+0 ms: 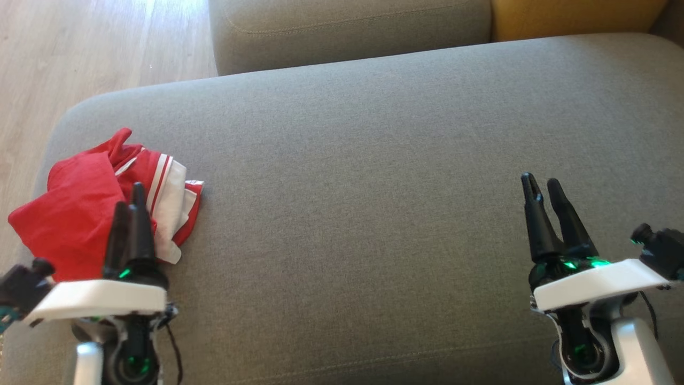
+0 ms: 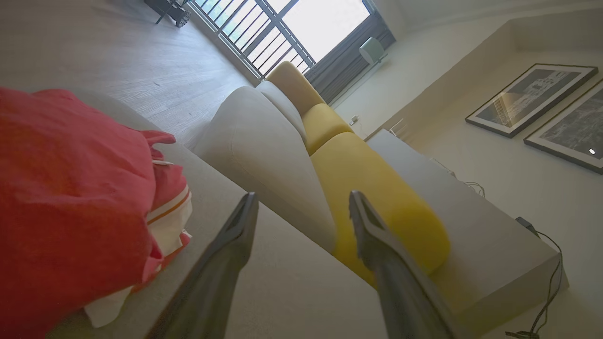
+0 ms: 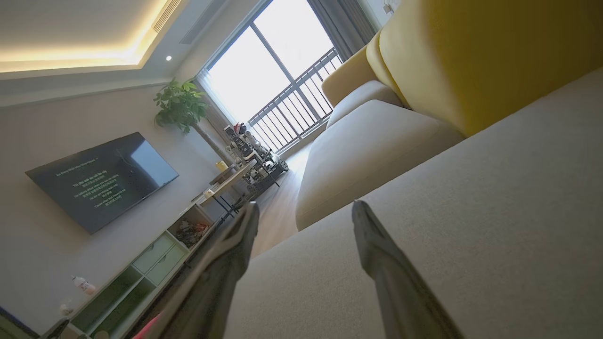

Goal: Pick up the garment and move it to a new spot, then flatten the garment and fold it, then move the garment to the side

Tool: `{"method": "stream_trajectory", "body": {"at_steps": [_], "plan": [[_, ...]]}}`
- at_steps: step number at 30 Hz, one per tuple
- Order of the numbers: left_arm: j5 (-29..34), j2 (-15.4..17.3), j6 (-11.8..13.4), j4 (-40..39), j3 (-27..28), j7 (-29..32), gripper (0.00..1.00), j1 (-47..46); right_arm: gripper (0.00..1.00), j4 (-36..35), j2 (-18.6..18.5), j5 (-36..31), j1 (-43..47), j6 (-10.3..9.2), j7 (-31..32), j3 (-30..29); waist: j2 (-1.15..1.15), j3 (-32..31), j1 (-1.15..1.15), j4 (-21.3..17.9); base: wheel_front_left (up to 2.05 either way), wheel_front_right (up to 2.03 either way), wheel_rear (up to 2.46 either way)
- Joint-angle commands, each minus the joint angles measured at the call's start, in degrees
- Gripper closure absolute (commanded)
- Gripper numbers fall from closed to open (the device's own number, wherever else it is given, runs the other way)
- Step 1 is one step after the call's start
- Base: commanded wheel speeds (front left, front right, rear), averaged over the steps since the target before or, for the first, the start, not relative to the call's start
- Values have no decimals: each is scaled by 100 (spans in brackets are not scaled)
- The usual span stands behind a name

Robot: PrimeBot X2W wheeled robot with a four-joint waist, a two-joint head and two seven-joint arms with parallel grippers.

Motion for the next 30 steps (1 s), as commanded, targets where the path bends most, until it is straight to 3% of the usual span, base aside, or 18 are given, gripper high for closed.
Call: {"method": "stream_trajectory", "body": {"at_steps": [1,7,22,30], "plan": [[270,82,23,-286,25,-68,0,-201,0,-291,-48,-223,-283,0,-80,96,0,0,0,-5,0,0,0],[1052,323,423,-345,-449,-168,0,-173,0,-319,-49,-766,-249,0,-182,121,0,-5,0,-31,0,0,0],[2309,1377,2146,-247,-2152,-420,0,-416,0,-317,-51,-2318,-192,0,-437,-16,0,-27,0,-60,0,0,0],[2635,1683,2650,-154,-2743,-554,0,-590,0,-256,-52,-2888,-147,0,-574,46,0,-28,0,-85,0,0,0]]}}
